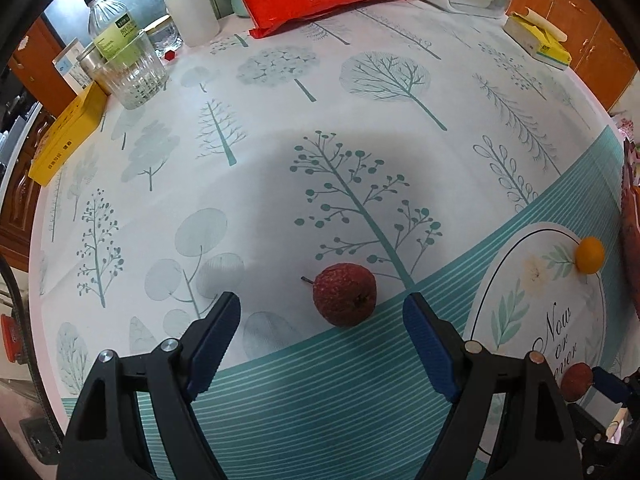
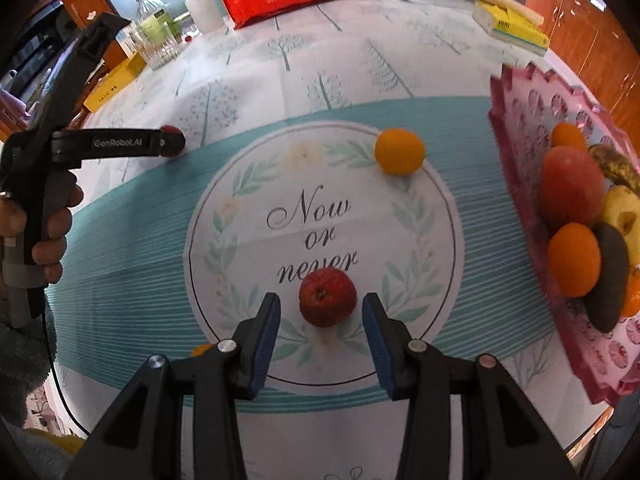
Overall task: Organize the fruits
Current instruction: 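Grasp a red date with the left tool while the right tool grasps another red date, then carry both held red dates over the pink bowl with both tools, then lower both red dates into the bowl and open both tools, then withdraw both open tools from the bowl toward the mandarins on the plate, then grasp a small mandarin with the left tool while the right tool grasps another mandarin, then carry both held mandarins over the pink bowl with both tools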
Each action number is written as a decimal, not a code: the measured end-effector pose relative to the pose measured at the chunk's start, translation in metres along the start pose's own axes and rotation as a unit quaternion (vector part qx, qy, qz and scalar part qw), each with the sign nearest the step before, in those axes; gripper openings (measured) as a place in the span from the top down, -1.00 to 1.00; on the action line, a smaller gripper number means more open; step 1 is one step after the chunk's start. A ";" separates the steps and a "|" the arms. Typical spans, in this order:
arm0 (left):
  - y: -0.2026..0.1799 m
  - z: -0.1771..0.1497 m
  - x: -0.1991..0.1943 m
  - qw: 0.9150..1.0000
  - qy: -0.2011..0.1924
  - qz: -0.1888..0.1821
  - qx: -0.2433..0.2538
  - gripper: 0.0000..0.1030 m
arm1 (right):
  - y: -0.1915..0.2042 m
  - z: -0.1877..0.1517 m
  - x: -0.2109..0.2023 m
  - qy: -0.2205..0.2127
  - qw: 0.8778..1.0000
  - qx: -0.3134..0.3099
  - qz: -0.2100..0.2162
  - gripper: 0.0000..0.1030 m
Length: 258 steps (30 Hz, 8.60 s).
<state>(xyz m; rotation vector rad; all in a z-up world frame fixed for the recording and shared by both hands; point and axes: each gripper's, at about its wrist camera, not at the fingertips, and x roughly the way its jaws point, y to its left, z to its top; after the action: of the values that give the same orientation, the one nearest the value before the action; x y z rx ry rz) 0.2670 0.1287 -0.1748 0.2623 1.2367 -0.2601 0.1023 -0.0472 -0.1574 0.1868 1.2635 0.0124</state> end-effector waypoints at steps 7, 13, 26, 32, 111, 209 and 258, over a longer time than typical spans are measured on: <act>0.001 0.000 0.006 1.000 0.005 -0.018 -0.002 0.04 | -0.001 -0.003 0.008 0.011 1.000 0.005 0.000 0.40; -0.003 -0.002 0.009 1.000 0.005 -0.030 0.002 0.42 | 0.000 -0.005 0.008 0.005 1.000 0.000 -0.002 0.42; -0.030 -0.022 -0.030 0.998 -0.021 -0.028 0.058 0.45 | 0.000 -0.007 -0.011 -0.021 1.000 -0.009 -0.008 0.43; -0.060 -0.036 -0.072 0.994 -0.039 -0.053 0.090 0.45 | -0.001 -0.007 -0.035 -0.061 0.998 -0.011 -0.013 0.43; -0.359 0.015 -0.097 0.998 0.003 -0.005 0.068 -0.48 | -0.266 0.023 -0.114 -0.149 0.988 0.011 -0.028 0.08; -0.107 -0.108 -0.073 0.997 -0.002 -0.071 -0.010 0.39 | -0.012 0.006 -0.057 -0.154 0.988 -0.012 -0.017 0.08; -0.047 -0.074 -0.056 0.996 -0.018 -0.037 -0.083 0.38 | -0.006 0.060 0.037 -0.170 0.956 0.132 -0.197 0.32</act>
<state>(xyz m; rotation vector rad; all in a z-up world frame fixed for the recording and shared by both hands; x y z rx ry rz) 0.1684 0.1117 -0.1465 0.0684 1.2254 -0.2231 0.1702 -0.0574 -0.1762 0.1548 0.9347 -0.5149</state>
